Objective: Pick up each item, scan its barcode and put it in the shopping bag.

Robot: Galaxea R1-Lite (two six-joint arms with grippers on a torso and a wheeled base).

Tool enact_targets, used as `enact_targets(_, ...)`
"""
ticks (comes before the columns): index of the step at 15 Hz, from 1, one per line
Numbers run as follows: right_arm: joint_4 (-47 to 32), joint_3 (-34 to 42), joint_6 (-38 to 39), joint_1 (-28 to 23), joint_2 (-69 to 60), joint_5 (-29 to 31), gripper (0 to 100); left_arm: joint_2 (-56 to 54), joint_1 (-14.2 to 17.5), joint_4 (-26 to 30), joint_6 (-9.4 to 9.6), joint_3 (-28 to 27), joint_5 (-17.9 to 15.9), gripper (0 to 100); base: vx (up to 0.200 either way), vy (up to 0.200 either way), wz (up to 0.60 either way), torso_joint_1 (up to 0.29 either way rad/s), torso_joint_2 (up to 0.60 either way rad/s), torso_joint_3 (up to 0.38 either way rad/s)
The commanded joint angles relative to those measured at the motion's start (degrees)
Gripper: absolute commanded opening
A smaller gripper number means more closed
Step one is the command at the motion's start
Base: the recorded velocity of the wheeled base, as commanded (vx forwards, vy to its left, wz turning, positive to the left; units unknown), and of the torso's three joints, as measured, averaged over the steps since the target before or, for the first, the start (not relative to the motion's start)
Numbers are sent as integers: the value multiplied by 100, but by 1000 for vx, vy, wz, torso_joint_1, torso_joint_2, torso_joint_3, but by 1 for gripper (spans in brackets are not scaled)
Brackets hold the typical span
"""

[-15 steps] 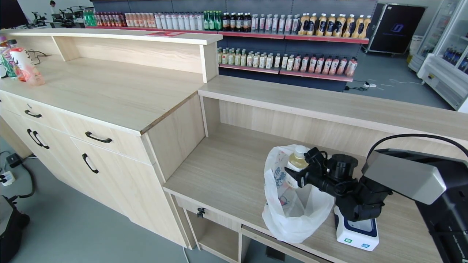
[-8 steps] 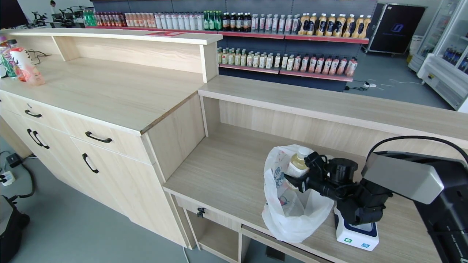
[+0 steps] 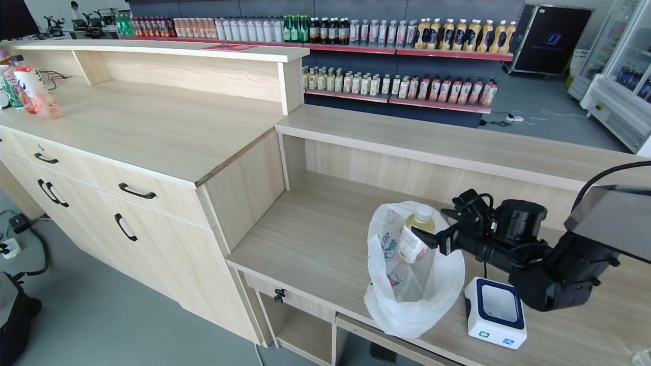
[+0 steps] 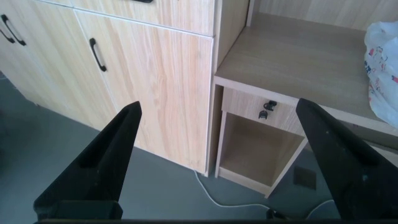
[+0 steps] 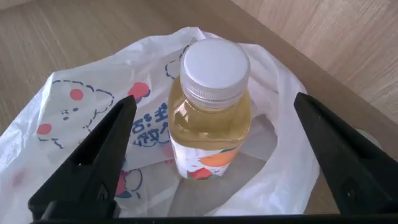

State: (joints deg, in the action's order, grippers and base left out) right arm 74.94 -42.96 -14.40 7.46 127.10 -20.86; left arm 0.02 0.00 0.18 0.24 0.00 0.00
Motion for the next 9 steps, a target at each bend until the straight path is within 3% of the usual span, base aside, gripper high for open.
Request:
enact_targets(1,-322,701,-46,-263,-1574,135,100,-2,0,-1,2,0,0,100,0,0,0,0,0,0)
enact_targets(3,-550,815,-213,-535,-2207,451,100,-2,0,-1,2,0,0,100,0,0,0,0,0,0)
enact_targets(7,-603,1589,-784,-1317,-3200,847,100,-2,0,-1,2,0,0,100,0,0,-600,0,0,4)
enact_targets(9,-744,1791,-775,-1458,-3648,1497,100,-2,0,-1,2,0,0,100,0,0,-600,10,2,2)
